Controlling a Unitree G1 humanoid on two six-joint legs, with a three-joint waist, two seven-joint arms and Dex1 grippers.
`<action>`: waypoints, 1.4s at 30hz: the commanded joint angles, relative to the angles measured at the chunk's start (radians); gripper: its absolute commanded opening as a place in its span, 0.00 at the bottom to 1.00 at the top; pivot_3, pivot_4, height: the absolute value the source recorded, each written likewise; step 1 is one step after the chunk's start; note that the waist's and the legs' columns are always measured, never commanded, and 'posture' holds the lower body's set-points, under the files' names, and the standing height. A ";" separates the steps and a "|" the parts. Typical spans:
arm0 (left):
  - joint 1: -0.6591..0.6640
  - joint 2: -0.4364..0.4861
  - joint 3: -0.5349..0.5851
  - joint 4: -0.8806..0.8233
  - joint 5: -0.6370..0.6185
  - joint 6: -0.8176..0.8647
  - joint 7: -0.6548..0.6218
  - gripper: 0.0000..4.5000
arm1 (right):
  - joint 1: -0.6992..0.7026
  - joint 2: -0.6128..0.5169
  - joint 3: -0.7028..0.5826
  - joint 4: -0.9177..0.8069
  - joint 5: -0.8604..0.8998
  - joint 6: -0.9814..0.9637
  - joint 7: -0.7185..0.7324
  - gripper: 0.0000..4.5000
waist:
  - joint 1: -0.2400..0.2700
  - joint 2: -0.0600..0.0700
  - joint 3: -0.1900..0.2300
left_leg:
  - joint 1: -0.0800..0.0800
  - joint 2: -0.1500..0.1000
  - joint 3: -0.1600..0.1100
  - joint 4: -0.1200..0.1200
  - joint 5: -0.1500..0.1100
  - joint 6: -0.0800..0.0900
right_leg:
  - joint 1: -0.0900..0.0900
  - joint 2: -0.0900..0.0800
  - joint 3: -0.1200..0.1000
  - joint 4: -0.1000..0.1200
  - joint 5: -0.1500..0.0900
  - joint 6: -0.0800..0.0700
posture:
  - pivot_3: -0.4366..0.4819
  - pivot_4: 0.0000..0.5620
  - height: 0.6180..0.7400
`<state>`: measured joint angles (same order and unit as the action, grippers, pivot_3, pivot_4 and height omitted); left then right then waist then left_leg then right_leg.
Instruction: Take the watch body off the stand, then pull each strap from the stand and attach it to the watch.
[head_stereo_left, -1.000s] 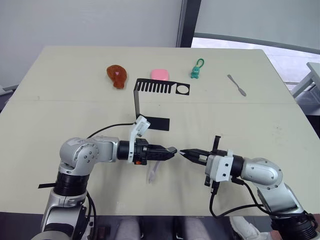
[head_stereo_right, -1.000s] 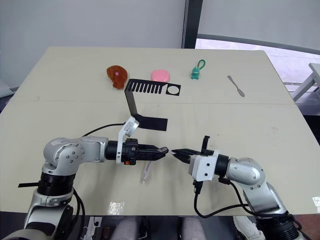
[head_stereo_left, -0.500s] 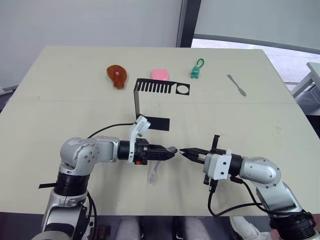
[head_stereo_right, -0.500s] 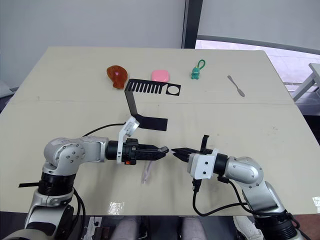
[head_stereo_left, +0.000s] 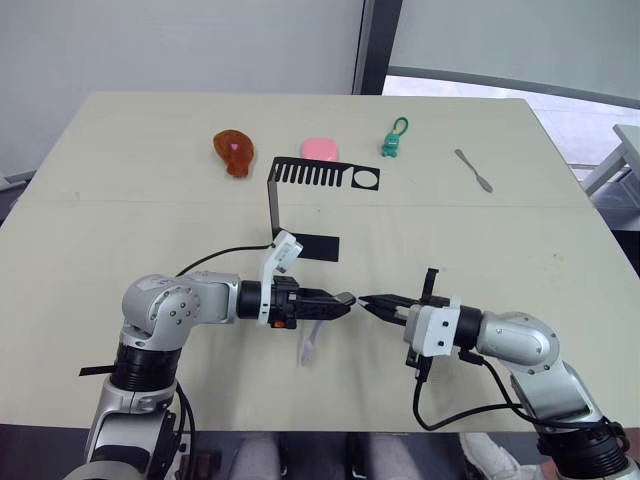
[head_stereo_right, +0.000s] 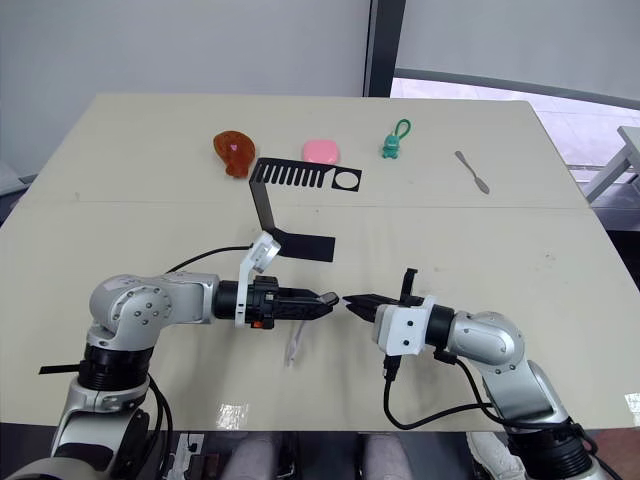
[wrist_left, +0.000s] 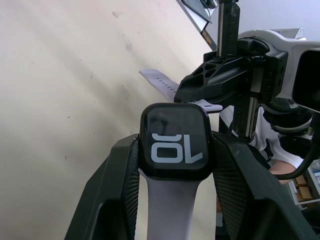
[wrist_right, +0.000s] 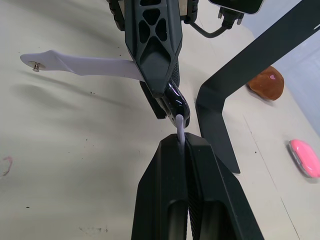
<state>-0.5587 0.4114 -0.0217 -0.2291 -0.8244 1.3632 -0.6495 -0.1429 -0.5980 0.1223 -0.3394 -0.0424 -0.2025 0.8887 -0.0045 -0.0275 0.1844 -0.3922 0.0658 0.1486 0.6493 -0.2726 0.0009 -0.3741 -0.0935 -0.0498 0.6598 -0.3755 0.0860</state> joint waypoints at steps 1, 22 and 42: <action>-0.018 -0.019 -0.052 -0.049 -0.019 0.004 -0.006 0.35 | -0.033 0.020 0.025 -0.042 0.015 -0.011 -0.025 0.00 | 0.000 0.000 0.000 | 0.000 0.000 0.000 0.000 0.000 0.000 | 0.000 0.000 0.000 0.000 0.000 0.000 | 0.48 0.27 1.00; -0.022 -0.034 -0.073 -0.048 0.022 -0.020 0.053 0.35 | -0.045 0.019 0.041 -0.074 -0.002 0.062 -0.024 0.00 | 0.000 0.000 0.000 | 0.000 0.000 0.000 0.000 0.000 0.000 | 0.000 0.000 0.000 0.000 0.000 0.000 | 0.48 0.27 1.00; -0.032 -0.044 -0.079 -0.045 0.018 -0.015 0.050 0.35 | -0.072 0.045 0.058 -0.065 -0.042 0.086 -0.038 0.00 | 0.000 0.000 0.000 | 0.000 0.000 0.000 0.000 0.000 0.000 | 0.000 0.000 0.000 0.000 0.000 0.000 | 0.48 0.27 1.00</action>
<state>-0.5775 0.4008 -0.0568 -0.2329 -0.7813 1.3458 -0.5840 -0.1838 -0.5776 0.1543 -0.3398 -0.1058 -0.0982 0.8804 -0.0045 -0.0275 0.1844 -0.3922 0.0658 0.1487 0.6493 -0.2726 0.0008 -0.3742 -0.0934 -0.0498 0.6599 -0.3755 0.0860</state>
